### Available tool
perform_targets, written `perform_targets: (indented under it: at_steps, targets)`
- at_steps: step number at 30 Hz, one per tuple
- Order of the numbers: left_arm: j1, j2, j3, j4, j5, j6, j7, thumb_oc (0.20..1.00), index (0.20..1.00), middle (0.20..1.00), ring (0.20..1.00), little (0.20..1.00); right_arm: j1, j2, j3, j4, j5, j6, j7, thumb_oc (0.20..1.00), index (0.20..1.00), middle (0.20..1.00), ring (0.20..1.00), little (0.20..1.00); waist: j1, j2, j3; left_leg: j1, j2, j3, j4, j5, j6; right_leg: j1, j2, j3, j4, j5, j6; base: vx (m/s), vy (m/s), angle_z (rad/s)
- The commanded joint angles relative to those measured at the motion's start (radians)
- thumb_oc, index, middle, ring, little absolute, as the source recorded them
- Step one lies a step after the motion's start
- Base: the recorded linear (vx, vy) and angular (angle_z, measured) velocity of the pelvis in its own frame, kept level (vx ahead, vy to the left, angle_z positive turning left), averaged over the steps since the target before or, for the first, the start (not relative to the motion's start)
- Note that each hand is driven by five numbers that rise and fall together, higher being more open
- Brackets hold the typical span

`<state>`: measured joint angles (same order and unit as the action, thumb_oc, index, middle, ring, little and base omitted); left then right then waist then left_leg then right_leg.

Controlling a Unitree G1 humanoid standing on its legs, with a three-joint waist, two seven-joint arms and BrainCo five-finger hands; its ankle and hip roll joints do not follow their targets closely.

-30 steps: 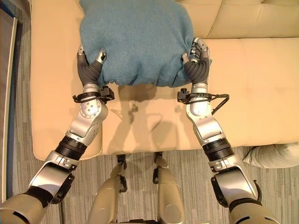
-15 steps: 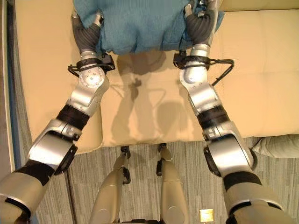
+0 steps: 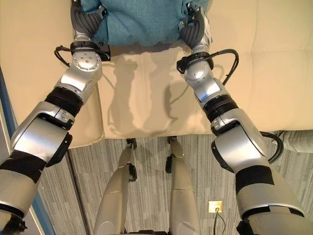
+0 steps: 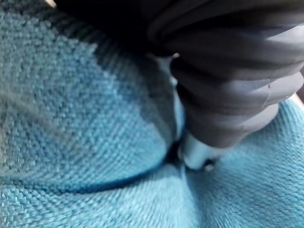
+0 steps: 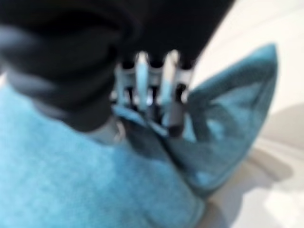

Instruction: Pick up all the scattered cushions and arrange them neatly on the sofa.

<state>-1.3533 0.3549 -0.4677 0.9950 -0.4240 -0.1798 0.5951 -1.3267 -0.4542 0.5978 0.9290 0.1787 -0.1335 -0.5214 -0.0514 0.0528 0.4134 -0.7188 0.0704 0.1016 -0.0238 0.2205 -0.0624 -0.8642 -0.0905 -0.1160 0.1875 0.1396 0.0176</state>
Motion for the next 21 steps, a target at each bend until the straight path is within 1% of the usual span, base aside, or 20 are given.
perform_targets:
  at_steps: [1,2,3,4,6,7,10,11,13,14,16,17,19,20,21]
  targets:
    - [-0.109,-0.062,-0.003,-0.059,-0.021,-0.071,-0.025,1.0,1.0,1.0,1.0,1.0,-0.129,0.06,0.005,-0.06,-0.002,-0.07,0.011,0.755,0.755,0.755,0.755,0.755,-0.011,-0.059,0.001,0.071,-0.044,-0.043,0.041,-0.077,-0.04,0.162,0.002,0.022,-0.176,0.02,0.111,0.0,0.0,0.0]
    - [-0.1,-0.067,0.002,-0.062,-0.026,-0.072,-0.027,1.0,1.0,1.0,1.0,1.0,-0.13,0.052,0.004,-0.055,-0.001,-0.069,0.011,0.79,0.79,0.79,0.79,0.79,-0.011,-0.059,0.003,0.072,-0.045,-0.043,0.037,-0.075,-0.041,0.162,0.002,0.021,-0.177,0.02,0.111,0.0,0.0,0.0]
    - [-0.089,-0.074,0.007,-0.067,-0.031,-0.075,-0.03,1.0,1.0,1.0,1.0,1.0,-0.131,0.044,0.001,-0.052,0.001,-0.068,0.009,0.752,0.752,0.752,0.752,0.752,-0.009,-0.059,0.007,0.073,-0.045,-0.044,0.033,-0.073,-0.041,0.161,0.003,0.02,-0.177,0.02,0.111,0.0,0.0,0.0]
    - [-0.089,-0.074,0.007,-0.068,-0.031,-0.075,-0.029,1.0,1.0,1.0,1.0,1.0,-0.131,0.044,0.001,-0.052,0.001,-0.068,0.009,0.755,0.755,0.755,0.755,0.755,-0.009,-0.058,0.007,0.074,-0.045,-0.044,0.033,-0.073,-0.041,0.161,0.003,0.02,-0.177,0.02,0.111,0.0,0.0,0.0]
    - [-0.065,-0.087,0.022,-0.083,-0.047,-0.081,-0.028,1.0,1.0,1.0,1.0,1.0,-0.134,0.023,-0.007,-0.06,-0.003,-0.066,0.004,0.831,0.831,0.831,0.831,0.831,-0.008,-0.06,0.014,0.078,-0.045,-0.044,0.023,-0.068,-0.044,0.163,0.003,0.018,-0.181,0.022,0.112,0.0,0.0,0.0]
    - [-0.054,-0.092,0.026,-0.088,-0.054,-0.085,-0.03,1.0,1.0,1.0,1.0,1.0,-0.135,0.015,-0.01,-0.058,-0.003,-0.067,0.003,0.827,0.827,0.827,0.827,0.827,-0.006,-0.059,0.016,0.08,-0.045,-0.044,0.021,-0.067,-0.044,0.163,0.004,0.017,-0.18,0.021,0.111,0.0,0.0,0.0]
    - [-0.035,-0.079,0.029,-0.1,-0.047,-0.083,-0.03,1.0,1.0,1.0,1.0,1.0,-0.133,-0.007,-0.015,-0.066,-0.001,-0.068,0.003,0.878,0.878,0.878,0.878,0.878,-0.003,-0.057,0.022,0.089,-0.042,-0.047,0.012,-0.063,-0.047,0.168,0.005,0.016,-0.181,0.02,0.112,0.0,0.0,0.0]
    - [-0.025,-0.075,0.033,-0.1,-0.05,-0.082,-0.031,1.0,1.0,1.0,1.0,1.0,-0.13,-0.013,-0.013,-0.068,-0.003,-0.068,0.006,1.0,1.0,1.0,1.0,1.0,-0.001,-0.056,0.024,0.092,-0.042,-0.047,0.011,-0.062,-0.048,0.17,0.006,0.016,-0.182,0.02,0.111,0.0,0.0,0.0]
    - [-0.019,-0.069,0.035,-0.104,-0.049,-0.084,-0.032,1.0,1.0,1.0,1.0,1.0,-0.123,-0.019,-0.014,-0.069,-0.007,-0.066,0.006,1.0,1.0,1.0,1.0,1.0,-0.002,-0.056,0.026,0.093,-0.042,-0.047,0.013,-0.062,-0.049,0.172,0.005,0.014,-0.182,0.021,0.111,0.0,0.0,0.0]
    - [-0.013,-0.047,0.035,-0.11,-0.027,-0.08,-0.028,1.0,1.0,1.0,1.0,1.0,-0.113,-0.027,-0.016,-0.069,-0.012,-0.065,0.006,1.0,1.0,1.0,1.0,1.0,-0.001,-0.057,0.026,0.095,-0.043,-0.048,0.015,-0.063,-0.049,0.174,0.006,0.012,-0.181,0.02,0.11,0.0,0.0,0.0]
    - [-0.007,-0.032,0.036,-0.108,-0.016,-0.077,-0.025,1.0,1.0,1.0,1.0,1.0,-0.109,-0.031,-0.018,-0.069,-0.014,-0.065,0.007,1.0,1.0,1.0,1.0,1.0,0.0,-0.057,0.027,0.096,-0.043,-0.048,0.017,-0.064,-0.049,0.174,0.005,0.01,-0.179,0.021,0.11,0.0,0.0,0.0]
    - [-0.002,-0.002,0.035,-0.103,0.012,-0.066,-0.021,1.0,1.0,1.0,1.0,1.0,-0.109,-0.046,-0.018,-0.063,-0.016,-0.065,0.008,1.0,1.0,1.0,1.0,1.0,0.0,-0.056,0.028,0.095,-0.042,-0.047,0.016,-0.063,-0.05,0.174,0.005,0.009,-0.179,0.021,0.111,0.0,0.0,0.0]
    - [0.002,0.007,0.038,-0.102,0.022,-0.063,-0.017,1.0,1.0,1.0,1.0,1.0,-0.106,-0.051,-0.019,-0.063,-0.018,-0.064,0.008,1.0,1.0,1.0,1.0,1.0,0.0,-0.056,0.029,0.095,-0.042,-0.046,0.017,-0.063,-0.05,0.174,0.004,0.008,-0.179,0.021,0.111,0.0,0.0,0.0]
    - [0.009,0.023,0.037,-0.102,0.036,-0.058,-0.017,1.0,1.0,1.0,1.0,1.0,-0.101,-0.061,-0.023,-0.062,-0.022,-0.064,0.008,1.0,1.0,1.0,1.0,1.0,0.0,-0.054,0.03,0.094,-0.042,-0.048,0.019,-0.063,-0.05,0.173,0.004,0.008,-0.177,0.021,0.111,0.0,0.0,0.0]
    - [0.034,0.07,0.053,-0.112,0.049,-0.058,-0.014,1.0,1.0,1.0,1.0,1.0,-0.09,-0.087,-0.034,-0.058,-0.029,-0.06,0.005,1.0,1.0,1.0,1.0,1.0,0.002,-0.05,0.032,0.093,-0.042,-0.05,0.023,-0.065,-0.05,0.175,0.002,0.007,-0.174,0.019,0.111,0.0,0.0,0.0]
